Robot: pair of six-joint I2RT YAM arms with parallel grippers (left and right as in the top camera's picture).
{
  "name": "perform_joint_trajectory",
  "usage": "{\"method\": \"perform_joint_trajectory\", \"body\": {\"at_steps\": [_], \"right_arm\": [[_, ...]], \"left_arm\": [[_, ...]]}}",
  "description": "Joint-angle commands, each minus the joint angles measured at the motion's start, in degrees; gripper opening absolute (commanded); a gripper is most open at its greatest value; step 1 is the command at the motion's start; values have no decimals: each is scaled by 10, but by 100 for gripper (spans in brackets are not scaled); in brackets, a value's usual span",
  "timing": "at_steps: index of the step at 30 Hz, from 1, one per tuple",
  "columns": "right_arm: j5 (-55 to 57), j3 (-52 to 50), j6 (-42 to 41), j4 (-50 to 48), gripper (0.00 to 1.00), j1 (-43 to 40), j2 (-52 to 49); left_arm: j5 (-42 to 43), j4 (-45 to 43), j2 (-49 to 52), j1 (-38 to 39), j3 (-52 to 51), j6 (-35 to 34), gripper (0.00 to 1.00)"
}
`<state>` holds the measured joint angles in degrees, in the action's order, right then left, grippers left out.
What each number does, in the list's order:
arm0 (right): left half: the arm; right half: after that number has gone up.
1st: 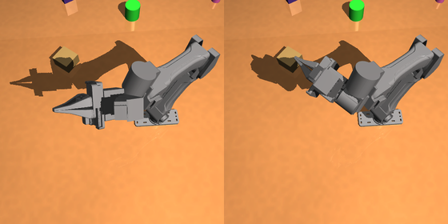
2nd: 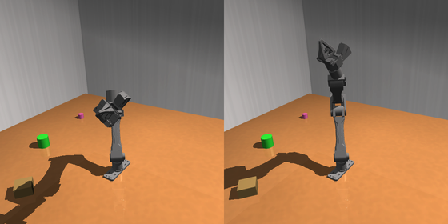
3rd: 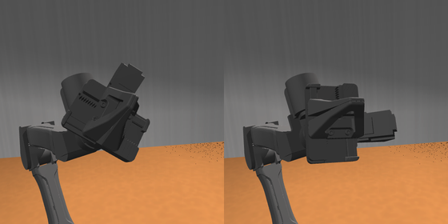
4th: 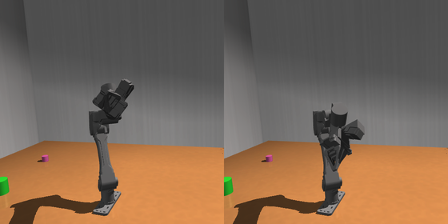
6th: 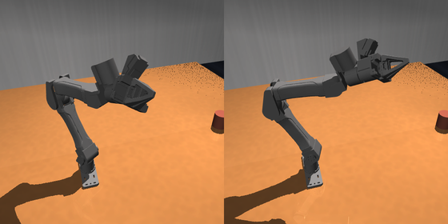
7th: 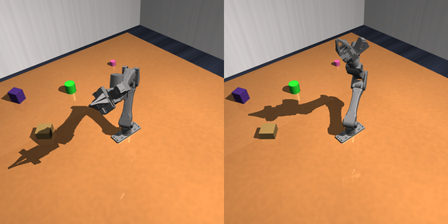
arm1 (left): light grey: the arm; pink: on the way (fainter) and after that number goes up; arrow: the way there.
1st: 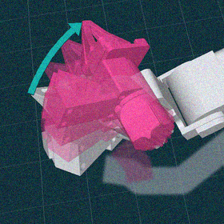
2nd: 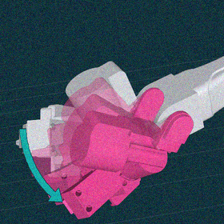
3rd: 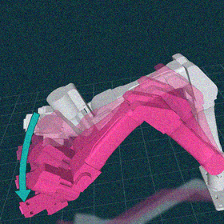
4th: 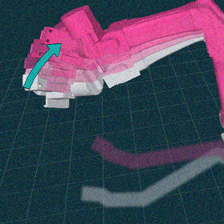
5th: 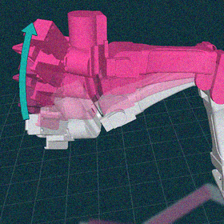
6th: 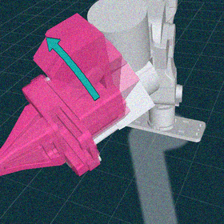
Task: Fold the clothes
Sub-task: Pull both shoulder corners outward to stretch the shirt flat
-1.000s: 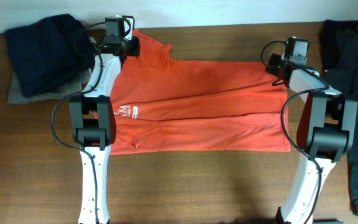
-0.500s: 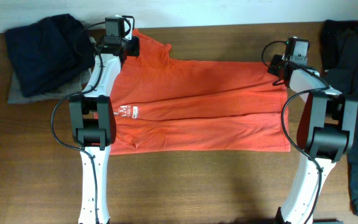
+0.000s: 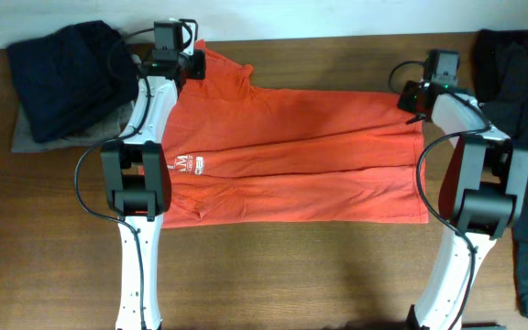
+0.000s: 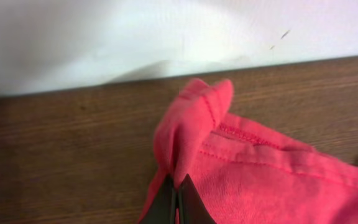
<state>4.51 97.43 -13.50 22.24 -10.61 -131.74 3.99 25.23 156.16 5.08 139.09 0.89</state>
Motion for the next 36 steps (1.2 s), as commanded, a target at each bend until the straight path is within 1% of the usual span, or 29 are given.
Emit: {"method": "perform_joint_trajectory", "body": {"at_steps": [1, 4, 6, 18, 23, 28, 36], "right_arm": [[5, 59, -2, 41, 4, -7, -4], [5, 90, -2, 80, 4, -7, -4], [5, 112, -2, 116, 4, -7, -4], [5, 136, -3, 191, 4, -7, -1], [7, 148, -3, 219, 4, -8, 0], [7, 178, -3, 270, 4, -8, 0], [7, 219, -5, 343, 4, -8, 4]], "left_arm": [[-4, 23, -1, 2, 42, -2, 0], [-4, 61, -1, 2, 68, -2, 0], [-4, 110, -1, 2, 91, -2, 0], [-4, 229, -2, 1, 153, -2, 0], [-11, 299, -2, -3, 206, -2, 0], [-15, 375, -2, -10, 261, -2, 0], [-15, 450, -2, -13, 264, -2, 0]]}}
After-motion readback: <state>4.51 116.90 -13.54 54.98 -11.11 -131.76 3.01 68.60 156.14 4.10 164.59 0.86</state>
